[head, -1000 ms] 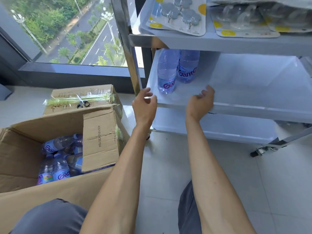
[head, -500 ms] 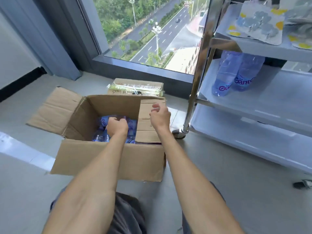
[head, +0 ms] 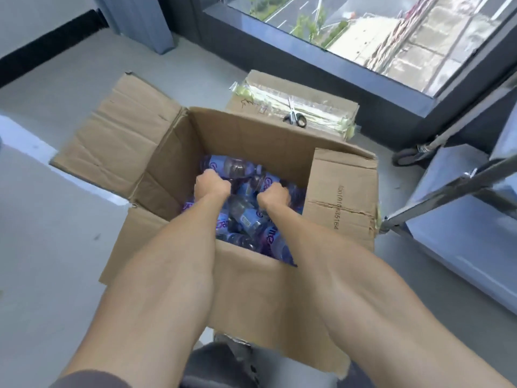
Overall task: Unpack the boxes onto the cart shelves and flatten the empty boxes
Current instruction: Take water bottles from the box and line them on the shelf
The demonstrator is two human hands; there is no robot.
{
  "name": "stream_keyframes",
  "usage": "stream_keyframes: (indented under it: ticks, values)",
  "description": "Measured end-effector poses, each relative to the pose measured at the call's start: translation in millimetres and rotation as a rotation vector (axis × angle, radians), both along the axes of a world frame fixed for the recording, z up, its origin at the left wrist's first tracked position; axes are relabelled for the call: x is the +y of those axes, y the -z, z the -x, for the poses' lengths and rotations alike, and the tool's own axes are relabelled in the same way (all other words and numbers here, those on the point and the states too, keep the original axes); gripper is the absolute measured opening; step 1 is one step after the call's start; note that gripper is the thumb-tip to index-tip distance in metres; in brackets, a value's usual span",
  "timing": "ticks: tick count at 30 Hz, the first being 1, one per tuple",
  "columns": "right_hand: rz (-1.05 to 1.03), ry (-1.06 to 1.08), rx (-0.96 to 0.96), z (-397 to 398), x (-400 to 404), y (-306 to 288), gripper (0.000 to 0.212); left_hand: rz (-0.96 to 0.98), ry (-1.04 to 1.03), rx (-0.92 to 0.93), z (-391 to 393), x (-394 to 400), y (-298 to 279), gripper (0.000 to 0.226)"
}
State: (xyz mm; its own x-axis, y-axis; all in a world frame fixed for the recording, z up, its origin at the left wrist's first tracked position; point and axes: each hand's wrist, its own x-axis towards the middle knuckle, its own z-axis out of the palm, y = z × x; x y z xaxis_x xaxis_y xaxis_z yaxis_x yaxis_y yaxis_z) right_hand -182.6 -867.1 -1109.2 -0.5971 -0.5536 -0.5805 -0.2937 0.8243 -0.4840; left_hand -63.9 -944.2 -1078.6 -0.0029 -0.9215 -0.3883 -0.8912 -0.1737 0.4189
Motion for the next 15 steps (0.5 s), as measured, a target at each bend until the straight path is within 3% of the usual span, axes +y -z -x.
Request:
stream_keyframes:
  ticks: [6, 12, 15]
  values:
    - [0.063, -0.046, 0.202, 30.6, -27.0, 49.2, 0.042, 0.194, 0.451, -0.219, 22.3, -53.5, 43.4, 0.048]
    - [0.063, -0.234, 0.32, 34.6, -52.0, 81.7, 0.047, 0.195, 0.545, -0.319, 33.4, -68.5, 82.6, 0.074]
    - [-0.013, -0.308, 0.488, 26.5, -57.7, 92.2, 0.038, 0.298, 0.528, -0.411, 37.7, -69.1, 91.8, 0.068]
